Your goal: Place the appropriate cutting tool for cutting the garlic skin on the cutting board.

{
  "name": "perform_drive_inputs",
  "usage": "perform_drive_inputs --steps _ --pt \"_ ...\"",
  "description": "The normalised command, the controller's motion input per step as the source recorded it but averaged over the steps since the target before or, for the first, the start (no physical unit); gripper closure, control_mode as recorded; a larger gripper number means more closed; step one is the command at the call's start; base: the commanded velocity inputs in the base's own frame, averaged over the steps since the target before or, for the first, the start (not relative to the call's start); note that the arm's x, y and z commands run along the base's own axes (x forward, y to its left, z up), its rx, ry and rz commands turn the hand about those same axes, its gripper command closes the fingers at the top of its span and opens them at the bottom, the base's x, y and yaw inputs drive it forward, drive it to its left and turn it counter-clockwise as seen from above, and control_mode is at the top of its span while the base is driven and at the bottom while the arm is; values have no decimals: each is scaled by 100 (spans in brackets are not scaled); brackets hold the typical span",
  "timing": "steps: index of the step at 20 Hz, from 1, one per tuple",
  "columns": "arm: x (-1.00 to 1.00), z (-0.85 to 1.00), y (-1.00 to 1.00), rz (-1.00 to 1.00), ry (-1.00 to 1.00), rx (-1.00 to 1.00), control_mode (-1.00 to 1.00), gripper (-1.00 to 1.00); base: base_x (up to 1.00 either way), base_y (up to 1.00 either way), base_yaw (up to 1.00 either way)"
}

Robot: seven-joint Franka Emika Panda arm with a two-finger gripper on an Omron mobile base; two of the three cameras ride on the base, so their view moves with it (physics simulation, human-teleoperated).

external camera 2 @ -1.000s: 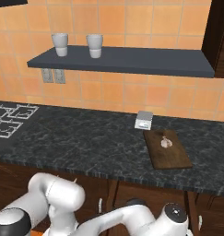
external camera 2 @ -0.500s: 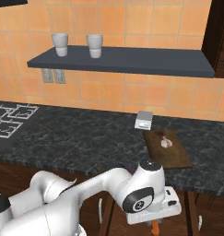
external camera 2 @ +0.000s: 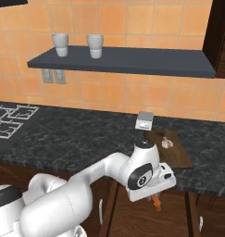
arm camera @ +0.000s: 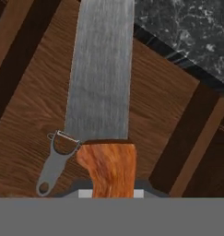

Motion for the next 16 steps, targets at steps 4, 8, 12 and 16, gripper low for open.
perform_drive_inputs --steps 4,8,12,16 --pt "84 15 -8 11 0 0 -100 100 0 0 0" --pt "55 3 -5 8 -6 0 -100 100 0 0 0" --pt "35 4 -6 0 -21 3 -100 100 0 0 0" --pt "85 2 0 0 0 1 -100 100 0 0 0"
